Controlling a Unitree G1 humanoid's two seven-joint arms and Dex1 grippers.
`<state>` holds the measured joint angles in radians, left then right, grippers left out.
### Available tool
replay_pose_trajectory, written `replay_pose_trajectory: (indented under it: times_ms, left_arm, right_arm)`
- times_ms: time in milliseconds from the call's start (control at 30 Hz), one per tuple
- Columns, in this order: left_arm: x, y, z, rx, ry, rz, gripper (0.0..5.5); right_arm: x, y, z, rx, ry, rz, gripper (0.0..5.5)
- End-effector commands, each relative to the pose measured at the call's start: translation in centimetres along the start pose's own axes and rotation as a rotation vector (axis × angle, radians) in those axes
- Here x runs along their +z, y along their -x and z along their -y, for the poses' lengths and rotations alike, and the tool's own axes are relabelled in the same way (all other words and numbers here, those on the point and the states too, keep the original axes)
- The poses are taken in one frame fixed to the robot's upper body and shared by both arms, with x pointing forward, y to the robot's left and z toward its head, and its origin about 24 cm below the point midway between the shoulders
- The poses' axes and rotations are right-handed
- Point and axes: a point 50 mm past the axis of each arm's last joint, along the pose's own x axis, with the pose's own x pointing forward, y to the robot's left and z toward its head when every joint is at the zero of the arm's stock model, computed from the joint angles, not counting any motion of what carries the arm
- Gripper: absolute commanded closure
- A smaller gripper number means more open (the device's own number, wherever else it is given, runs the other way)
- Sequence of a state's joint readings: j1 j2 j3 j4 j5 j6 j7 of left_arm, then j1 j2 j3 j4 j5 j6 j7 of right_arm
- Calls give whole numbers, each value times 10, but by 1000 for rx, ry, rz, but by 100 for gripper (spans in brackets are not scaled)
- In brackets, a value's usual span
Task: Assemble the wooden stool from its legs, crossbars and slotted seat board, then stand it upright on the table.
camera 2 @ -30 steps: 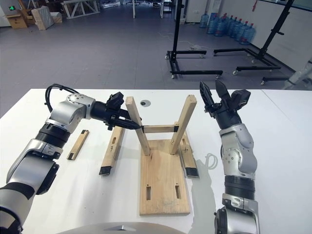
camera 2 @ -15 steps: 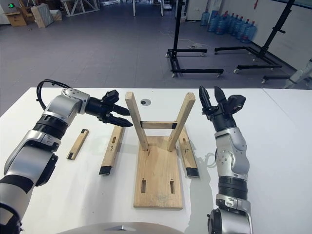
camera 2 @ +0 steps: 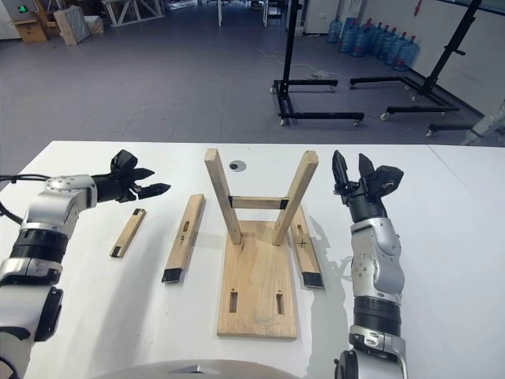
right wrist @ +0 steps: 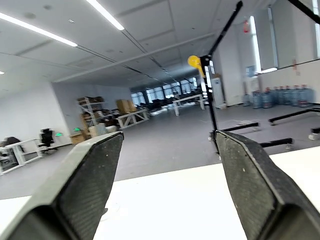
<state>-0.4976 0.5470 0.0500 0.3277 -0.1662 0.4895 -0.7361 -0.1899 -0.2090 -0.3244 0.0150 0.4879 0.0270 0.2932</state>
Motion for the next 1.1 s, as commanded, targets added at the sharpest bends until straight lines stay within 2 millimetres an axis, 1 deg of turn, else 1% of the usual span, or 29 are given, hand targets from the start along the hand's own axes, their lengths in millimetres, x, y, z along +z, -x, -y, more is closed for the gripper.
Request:
replay_pose_trajectory:
  times_ms: [33,100,167,233,300,400,500,600,667,700,733,833,933,1100]
  left_arm:
    - [-39,11,12,174,108,-31,166]
    - [-57,19,15,245,148,-58,166]
    - [-71,30,14,307,151,-82,166]
    - [-80,42,12,369,162,-93,166]
    - [-87,49,15,405,189,-102,166]
    - [-101,53,30,382,231,-159,166]
    - [-111,50,44,330,270,-219,166]
    - [-121,52,50,319,299,-281,166]
    - [-128,58,48,351,320,-315,192]
    - [-131,62,47,368,322,-335,220]
    - [-136,67,47,380,308,-368,233]
    - [-142,75,52,364,297,-417,282]
    - [-145,76,53,351,301,-427,332]
    - [-153,74,55,342,314,-433,396]
  right_arm:
    - [-15,15,-4,-52,10,-83,209]
    - [-22,25,-5,-65,20,-130,209]
    - [-26,32,-9,-50,33,-164,209]
    - [-28,38,-13,-25,50,-187,209]
    - [-28,41,-13,-24,51,-196,209]
    - [-26,42,-12,-28,52,-202,209]
    - [-25,41,-14,-18,51,-209,209]
    - [-23,40,-17,0,52,-211,209]
    - [-22,40,-17,3,52,-213,209]
    - [-22,41,-16,2,53,-215,209]
    - [-22,42,-16,2,51,-218,209]
    - [-22,43,-17,2,47,-223,209]
    - [-22,43,-17,1,45,-225,209]
    - [-23,40,-17,10,42,-228,209]
